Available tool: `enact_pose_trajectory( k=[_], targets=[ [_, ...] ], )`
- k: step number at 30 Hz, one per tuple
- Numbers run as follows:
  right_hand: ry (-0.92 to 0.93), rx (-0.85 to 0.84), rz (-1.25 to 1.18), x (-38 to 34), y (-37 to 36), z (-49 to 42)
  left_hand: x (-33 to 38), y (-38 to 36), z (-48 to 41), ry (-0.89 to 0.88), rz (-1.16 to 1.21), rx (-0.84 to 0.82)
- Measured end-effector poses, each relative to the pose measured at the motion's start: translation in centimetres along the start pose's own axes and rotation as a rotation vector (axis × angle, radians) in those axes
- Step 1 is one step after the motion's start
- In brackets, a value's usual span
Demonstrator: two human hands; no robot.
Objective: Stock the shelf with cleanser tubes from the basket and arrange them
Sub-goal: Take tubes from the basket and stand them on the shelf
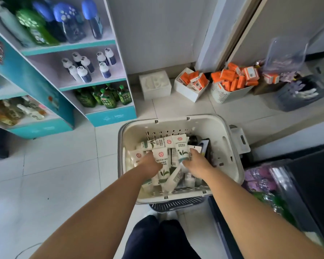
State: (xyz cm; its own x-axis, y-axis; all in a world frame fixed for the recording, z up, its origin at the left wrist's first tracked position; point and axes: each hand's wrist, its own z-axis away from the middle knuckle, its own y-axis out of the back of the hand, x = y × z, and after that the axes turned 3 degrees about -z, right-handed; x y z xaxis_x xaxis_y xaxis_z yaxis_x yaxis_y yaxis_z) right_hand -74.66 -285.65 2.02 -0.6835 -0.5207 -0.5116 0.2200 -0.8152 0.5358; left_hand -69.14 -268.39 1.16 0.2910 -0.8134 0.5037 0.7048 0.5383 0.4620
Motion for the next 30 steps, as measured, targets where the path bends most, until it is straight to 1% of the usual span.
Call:
enact_pose_trajectory(
  k=[2,5,8,10,12,18,20,23,27,30],
  targets=[
    [-0.028,0.022,-0.054,0.3,-0.8,-0.5,-0.6,-0.7,-1.1,0.048,0.104,-0.016],
    [-0.047,0.081,-0.118,0.9,-1.5,-1.3,-0.9,-1.4,-2.4,0.096,0.203,0.021],
    [-0.096,0.127,-0.137,0.9,-1.7,-1.8,-1.2,-2.1,-3.5,0.104,0.145,0.067],
    [-0.102,0.121,-0.073,1.0,-1.7,-2.1,-1.3,-2.6,-3.7,0.091,0.102,0.080],
    [-0.128,0.087,-0.089,0.8,-1.8,-2.3,-1.2,-3.1,-3.9,0.069,0.113,0.073],
    [-0.193,-0.005,-0.165,0.6,-2.4,-1.8,-1.2,-2.6,-3.7,0.038,0.269,0.039],
    [-0.198,-0.056,-0.243,0.8,-2.0,-1.2,-0.8,-1.5,-3.3,-0.003,0.323,0.012],
    [-0.168,-0.060,-0.334,1.1,-0.5,-0.1,0.3,0.9,-2.8,-0.104,0.376,-0.001],
    [-0.101,0.009,-0.481,0.5,2.2,2.1,3.3,3.9,-1.1,-0.223,0.464,-0.013],
    [-0.014,0.095,-0.604,-0.5,4.7,4.2,6.7,5.0,0.8,-0.329,0.471,-0.078]
  ],
)
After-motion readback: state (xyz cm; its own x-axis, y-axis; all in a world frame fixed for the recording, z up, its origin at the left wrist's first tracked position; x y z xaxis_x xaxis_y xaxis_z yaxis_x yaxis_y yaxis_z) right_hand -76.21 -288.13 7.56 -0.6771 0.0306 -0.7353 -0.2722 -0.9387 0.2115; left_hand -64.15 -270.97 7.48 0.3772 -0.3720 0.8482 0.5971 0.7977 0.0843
